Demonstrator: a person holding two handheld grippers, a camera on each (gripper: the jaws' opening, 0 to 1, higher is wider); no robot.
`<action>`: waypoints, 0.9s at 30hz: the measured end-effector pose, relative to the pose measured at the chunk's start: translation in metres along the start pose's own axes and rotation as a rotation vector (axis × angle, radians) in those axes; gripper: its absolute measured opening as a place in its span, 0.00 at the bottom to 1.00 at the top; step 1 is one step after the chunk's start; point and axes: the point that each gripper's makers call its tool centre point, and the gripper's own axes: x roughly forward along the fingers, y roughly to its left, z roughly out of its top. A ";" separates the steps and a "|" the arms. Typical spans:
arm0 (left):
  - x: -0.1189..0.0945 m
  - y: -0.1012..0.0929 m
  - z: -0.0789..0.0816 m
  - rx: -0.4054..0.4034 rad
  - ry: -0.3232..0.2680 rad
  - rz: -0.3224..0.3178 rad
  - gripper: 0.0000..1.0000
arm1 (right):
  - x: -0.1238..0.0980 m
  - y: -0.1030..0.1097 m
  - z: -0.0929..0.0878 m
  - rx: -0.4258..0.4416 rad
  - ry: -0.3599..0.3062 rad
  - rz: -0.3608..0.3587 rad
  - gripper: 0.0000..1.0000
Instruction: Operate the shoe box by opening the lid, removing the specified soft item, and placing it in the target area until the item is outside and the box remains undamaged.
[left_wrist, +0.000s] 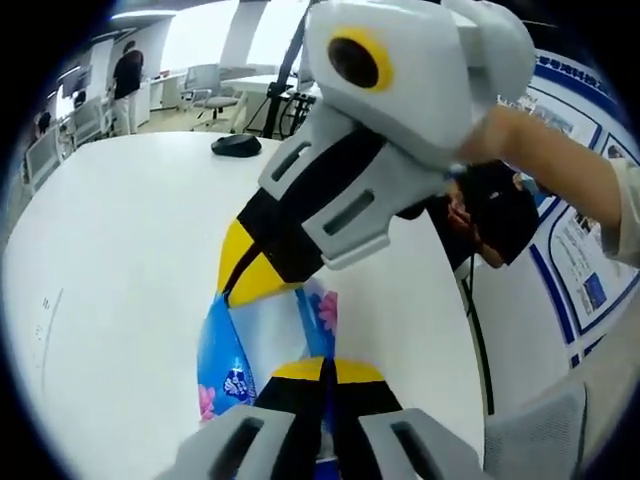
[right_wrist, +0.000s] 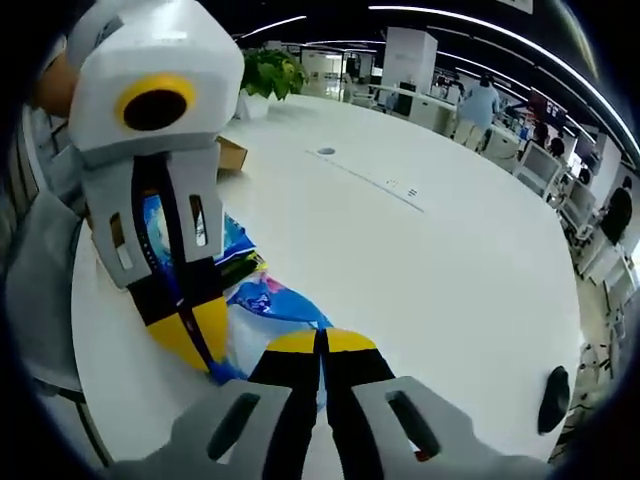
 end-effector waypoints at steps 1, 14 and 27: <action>0.000 0.000 0.000 0.003 0.000 0.003 0.01 | 0.000 0.000 0.000 0.000 0.002 -0.001 0.00; -0.014 -0.006 0.002 0.031 -0.003 0.040 0.10 | -0.010 0.006 0.001 -0.048 0.022 -0.024 0.12; -0.060 -0.011 -0.003 0.073 -0.044 0.107 0.20 | -0.028 0.019 0.020 -0.017 -0.004 -0.040 0.23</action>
